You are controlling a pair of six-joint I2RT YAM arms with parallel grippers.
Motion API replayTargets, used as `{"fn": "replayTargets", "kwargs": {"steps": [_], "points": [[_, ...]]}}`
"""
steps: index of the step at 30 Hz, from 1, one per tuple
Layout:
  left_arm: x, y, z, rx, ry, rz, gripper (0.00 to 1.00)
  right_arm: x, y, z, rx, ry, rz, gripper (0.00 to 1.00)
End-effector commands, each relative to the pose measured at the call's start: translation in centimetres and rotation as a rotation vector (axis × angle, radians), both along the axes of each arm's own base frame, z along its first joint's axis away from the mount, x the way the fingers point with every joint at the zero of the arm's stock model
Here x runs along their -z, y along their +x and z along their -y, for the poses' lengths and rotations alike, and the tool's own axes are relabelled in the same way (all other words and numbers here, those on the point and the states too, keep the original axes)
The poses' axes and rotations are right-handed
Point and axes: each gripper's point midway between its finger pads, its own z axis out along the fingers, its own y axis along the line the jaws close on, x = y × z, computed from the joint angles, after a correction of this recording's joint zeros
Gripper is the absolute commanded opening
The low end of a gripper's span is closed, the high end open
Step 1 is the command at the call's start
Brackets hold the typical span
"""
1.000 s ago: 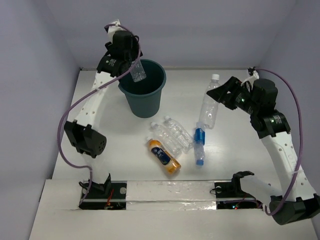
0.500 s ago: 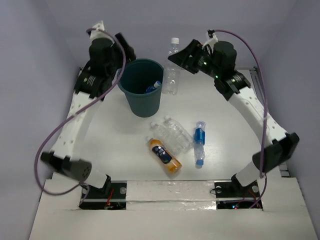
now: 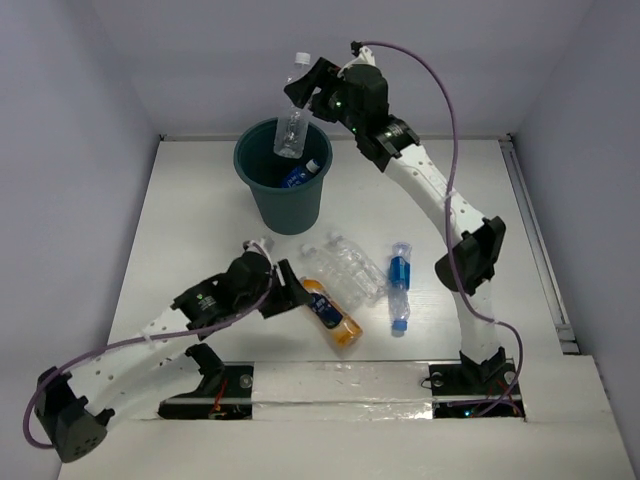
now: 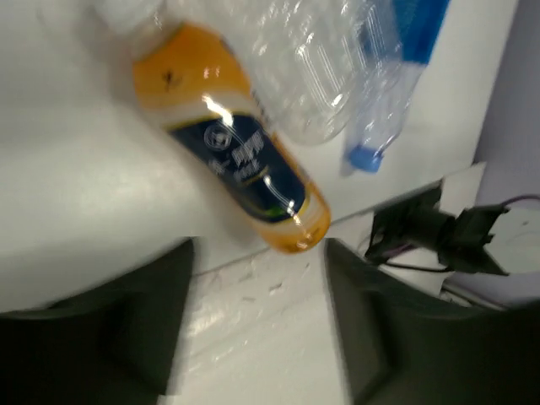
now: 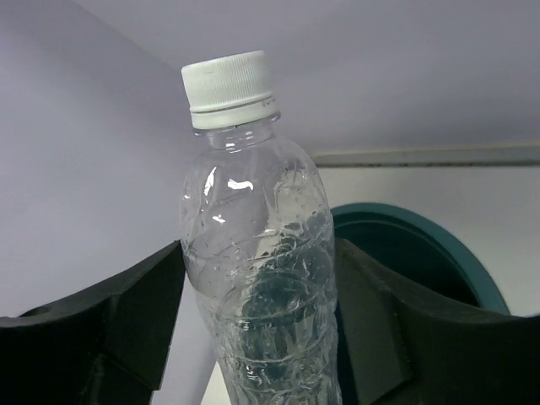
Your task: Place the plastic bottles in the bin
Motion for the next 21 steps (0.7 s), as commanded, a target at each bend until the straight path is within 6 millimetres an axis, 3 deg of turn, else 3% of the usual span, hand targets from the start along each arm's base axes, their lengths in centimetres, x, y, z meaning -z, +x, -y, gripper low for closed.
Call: {"fn": "replayTargets", "kwargs": {"steps": [1, 2, 3, 4, 6, 8, 9, 10, 11, 12, 13, 14, 15, 16, 17, 18, 19, 20, 21], "points": [[-1.6, -1.4, 2.6, -0.013, -0.134, -0.058, 0.68, -0.9, -0.1, -0.5, 0.055, -0.017, 0.031, 0.84], [-1.1, -1.5, 2.8, -0.021, -0.122, -0.081, 0.81, -1.1, -0.4, -0.4, 0.046, -0.019, 0.034, 0.89], [-0.8, -1.6, 3.0, -0.018, -0.117, -0.090, 0.81, -1.8, -0.7, -0.2, 0.044, -0.015, 0.044, 0.92], [-0.2, -1.6, 3.1, -0.020, -0.107, -0.104, 0.89, -1.6, -0.9, 0.0, 0.044, -0.031, 0.043, 0.99], [0.2, -1.8, 3.5, -0.012, -0.104, -0.119, 0.93, -4.1, -2.4, 1.2, 0.045, -0.027, 0.082, 1.00], [1.2, -1.8, 3.9, -0.006, -0.102, -0.138, 0.97, -3.5, -3.2, 2.3, 0.059, -0.081, 0.078, 1.00], [1.5, -1.7, 4.1, -0.011, -0.108, -0.144, 0.98, -5.6, -4.6, 3.8, 0.078, -0.075, 0.104, 1.00], [2.3, -1.8, 4.0, -0.011, -0.101, -0.155, 0.99, -5.4, -5.4, 4.6, 0.081, -0.108, 0.100, 0.99], [2.8, -1.6, 4.3, -0.014, -0.101, -0.160, 0.99, -2.3, -5.8, 4.9, 0.077, -0.163, 0.047, 0.94], [3.2, -1.8, 4.5, -0.009, -0.095, -0.169, 0.99, -1.3, -6.7, 5.7, 0.073, -0.189, 0.032, 0.82], [3.8, -1.9, 4.5, -0.012, -0.087, -0.178, 0.99, -4.2, -9.6, 7.9, 0.080, -0.147, 0.093, 0.47], [4.1, -1.6, 4.6, -0.020, -0.082, -0.178, 0.99, 2.7, -10.4, 8.5, 0.072, -0.230, -0.011, 0.30], [4.2, -1.4, 4.7, -0.023, -0.083, -0.177, 0.99, 4.1, -11.7, 9.7, 0.077, -0.240, -0.023, 0.18], [4.4, -1.3, 4.8, -0.027, -0.080, -0.178, 0.99, 3.2, -14.2, 11.5, 0.077, -0.215, 0.001, 0.08], [4.8, -1.2, 5.1, -0.027, -0.069, -0.179, 0.99, 5.3, -15.1, 12.7, 0.081, -0.242, -0.038, 0.08], [5.1, -1.0, 5.2, -0.031, -0.058, -0.181, 0.99, 10.4, -16.2, 13.8, 0.089, -0.310, -0.128, 0.08], [4.9, -0.7, 5.4, -0.034, -0.053, -0.176, 0.99, 12.7, -17.2, 15.2, 0.106, -0.346, -0.182, 0.11], [5.7, -0.4, 5.2, -0.043, -0.015, -0.177, 0.99, 12.9, -18.6, 16.5, 0.117, -0.342, -0.183, 0.14], [5.9, -0.2, 5.2, -0.052, 0.000, -0.176, 0.99, 16.4, -19.3, 18.1, 0.143, -0.383, -0.252, 0.16]]}}
